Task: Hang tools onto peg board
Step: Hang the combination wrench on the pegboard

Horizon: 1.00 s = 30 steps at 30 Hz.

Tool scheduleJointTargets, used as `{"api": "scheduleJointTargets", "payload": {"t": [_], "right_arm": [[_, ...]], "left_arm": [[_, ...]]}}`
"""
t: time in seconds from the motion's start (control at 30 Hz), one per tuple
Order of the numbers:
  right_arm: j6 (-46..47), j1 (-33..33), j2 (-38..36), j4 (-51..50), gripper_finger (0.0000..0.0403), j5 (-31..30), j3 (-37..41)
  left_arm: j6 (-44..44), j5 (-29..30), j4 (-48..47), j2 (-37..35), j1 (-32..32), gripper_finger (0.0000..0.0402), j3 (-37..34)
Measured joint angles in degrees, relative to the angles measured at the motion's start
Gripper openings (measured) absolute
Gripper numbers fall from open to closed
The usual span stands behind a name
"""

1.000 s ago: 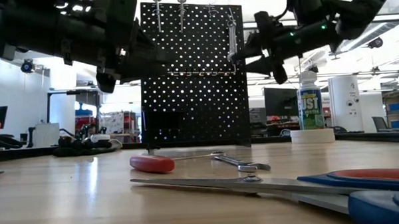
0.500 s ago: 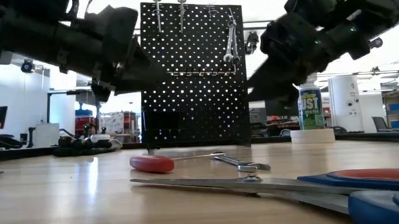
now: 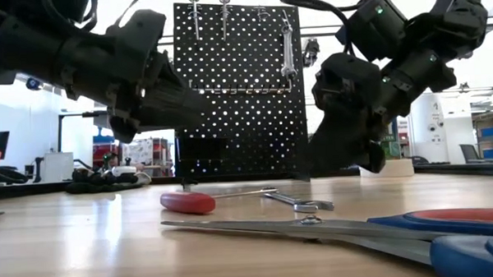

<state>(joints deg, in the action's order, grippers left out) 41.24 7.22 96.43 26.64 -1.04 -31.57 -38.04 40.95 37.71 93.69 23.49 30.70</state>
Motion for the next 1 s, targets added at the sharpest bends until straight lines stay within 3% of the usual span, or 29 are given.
{"api": "scheduleJointTargets", "payload": {"t": [0.2,0.47,0.6,0.8,1.0], "right_arm": [[-0.76,-0.08,-0.71,-0.67,0.0131,-0.52,-0.23],[-2.79,-0.14,-0.58,-1.35,0.0106,-0.59,-0.74],[-2.94,-0.42,-0.56,-2.46,0.0096,-0.6,-0.71],[-4.52,-0.63,-0.53,-1.84,0.0087,-2.55,-0.68],[-5.69,-0.75,-0.53,-1.83,0.0093,-3.8,-1.0]], "left_arm": [[0.99,-4.4,-0.18,6.44,0.0,0.0155,5.49],[14.41,-10.21,-0.19,17.91,0.35,0.0155,19.02],[17.47,-17.13,-1.59,20.8,-0.07,0.0155,22.89],[19.08,-31.82,-2.46,22.2,-0.37,0.0155,23.98],[18.39,-34.46,-3.69,22.2,-0.78,0.0155,23.93]]}}
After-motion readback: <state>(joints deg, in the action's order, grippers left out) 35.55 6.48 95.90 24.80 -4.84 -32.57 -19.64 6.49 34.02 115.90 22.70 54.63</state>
